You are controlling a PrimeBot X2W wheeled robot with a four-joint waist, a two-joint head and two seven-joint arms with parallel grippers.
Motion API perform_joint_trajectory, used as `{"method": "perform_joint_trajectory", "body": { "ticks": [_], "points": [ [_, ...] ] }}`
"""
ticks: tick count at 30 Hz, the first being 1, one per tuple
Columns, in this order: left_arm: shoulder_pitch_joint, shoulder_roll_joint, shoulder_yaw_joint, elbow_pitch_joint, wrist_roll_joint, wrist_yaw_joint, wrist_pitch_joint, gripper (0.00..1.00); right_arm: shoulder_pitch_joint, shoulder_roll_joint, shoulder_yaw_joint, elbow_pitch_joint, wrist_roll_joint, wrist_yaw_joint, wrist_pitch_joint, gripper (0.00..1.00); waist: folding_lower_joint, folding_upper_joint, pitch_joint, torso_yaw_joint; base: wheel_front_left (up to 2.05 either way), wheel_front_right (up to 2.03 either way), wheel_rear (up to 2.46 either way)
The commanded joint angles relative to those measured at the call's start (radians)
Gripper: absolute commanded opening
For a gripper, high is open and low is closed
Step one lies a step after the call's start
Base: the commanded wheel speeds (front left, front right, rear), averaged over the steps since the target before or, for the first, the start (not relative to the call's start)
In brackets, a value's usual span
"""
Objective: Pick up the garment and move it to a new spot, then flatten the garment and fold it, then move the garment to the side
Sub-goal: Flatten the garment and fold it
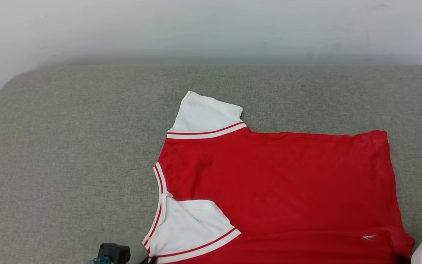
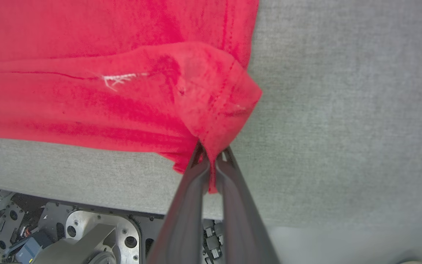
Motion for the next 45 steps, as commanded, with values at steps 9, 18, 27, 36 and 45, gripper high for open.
{"method": "perform_joint_trajectory", "body": {
  "ticks": [9, 18, 27, 36, 45],
  "points": [
    [-0.08, -0.024, 0.028, 0.034, 0.058, -0.009, -0.161, 1.0, -0.065, -0.033, 0.044, 0.015, -0.063, -0.002, -0.157, 1.0, 0.0, -0.0001, -0.034, -0.006, 0.0, 0.0, 0.0],
    [-0.119, -0.046, 0.073, 0.01, 0.128, 0.021, -0.363, 1.0, -0.128, -0.009, 0.078, -0.05, -0.065, -0.001, -0.433, 1.0, 0.0, -0.0001, -0.068, -0.009, 0.0, 0.0, 0.0],
    [-0.098, -0.121, 0.146, -0.043, 0.177, 0.033, -0.415, 1.0, -0.106, 0.06, 0.098, -0.098, -0.107, -0.001, -0.674, 1.0, 0.0, -0.0001, -0.086, -0.007, 0.0, 0.0, 0.0],
    [-0.046, -0.223, 0.254, -0.079, 0.259, -0.044, -0.416, 1.0, -0.072, 0.125, 0.126, -0.084, -0.132, -0.001, -0.846, 1.0, 0.0, -0.0001, -0.072, -0.011, 0.0, 0.0, 0.0],
    [-0.038, -0.299, 0.336, -0.049, 0.317, -0.126, -0.416, 1.0, -0.083, 0.16, 0.143, -0.039, -0.139, -0.001, -0.916, 1.0, 0.0, -0.0001, -0.059, -0.023, 0.0, 0.0, 0.0]
  ]
}}
